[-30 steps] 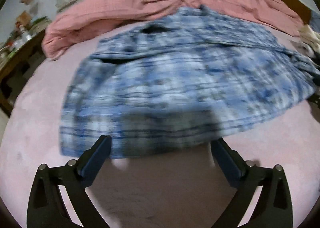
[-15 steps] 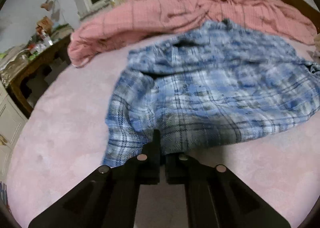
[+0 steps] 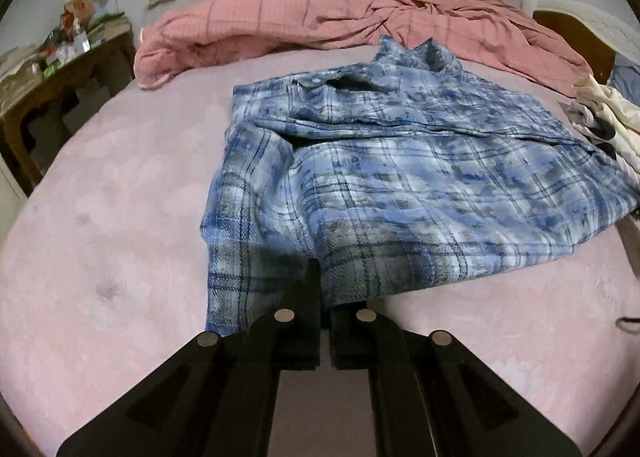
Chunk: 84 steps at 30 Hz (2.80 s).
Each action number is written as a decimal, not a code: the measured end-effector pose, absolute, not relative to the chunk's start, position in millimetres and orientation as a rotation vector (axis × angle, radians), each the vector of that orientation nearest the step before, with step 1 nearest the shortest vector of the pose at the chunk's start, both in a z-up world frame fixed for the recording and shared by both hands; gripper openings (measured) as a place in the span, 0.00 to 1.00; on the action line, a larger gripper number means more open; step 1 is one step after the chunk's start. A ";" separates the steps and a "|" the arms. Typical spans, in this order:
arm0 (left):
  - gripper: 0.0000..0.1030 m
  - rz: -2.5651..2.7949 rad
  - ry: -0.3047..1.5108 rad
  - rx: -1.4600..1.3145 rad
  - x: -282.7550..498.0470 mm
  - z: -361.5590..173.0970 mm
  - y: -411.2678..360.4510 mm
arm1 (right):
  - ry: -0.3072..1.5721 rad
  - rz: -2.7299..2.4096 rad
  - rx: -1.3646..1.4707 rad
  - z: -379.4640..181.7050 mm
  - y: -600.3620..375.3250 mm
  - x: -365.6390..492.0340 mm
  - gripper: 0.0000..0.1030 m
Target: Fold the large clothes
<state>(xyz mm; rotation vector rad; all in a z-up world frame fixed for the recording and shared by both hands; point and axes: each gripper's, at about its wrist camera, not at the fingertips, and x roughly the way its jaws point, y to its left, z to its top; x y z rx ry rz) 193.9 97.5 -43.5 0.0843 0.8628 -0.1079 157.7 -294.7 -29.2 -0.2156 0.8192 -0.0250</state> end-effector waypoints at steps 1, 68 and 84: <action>0.03 -0.103 0.856 0.081 197.0 -38.4 96.5 | 0.819 -0.029 -0.201 -27.8 -296.8 161.2 0.04; 0.99 -0.315 0.859 0.064 435.9 -2.3 -9.2 | 0.944 0.287 0.056 12.4 -255.0 436.4 0.84; 0.99 -0.216 0.892 0.165 457.4 -66.8 -26.8 | 1.042 0.217 0.037 -52.6 -240.8 458.4 0.94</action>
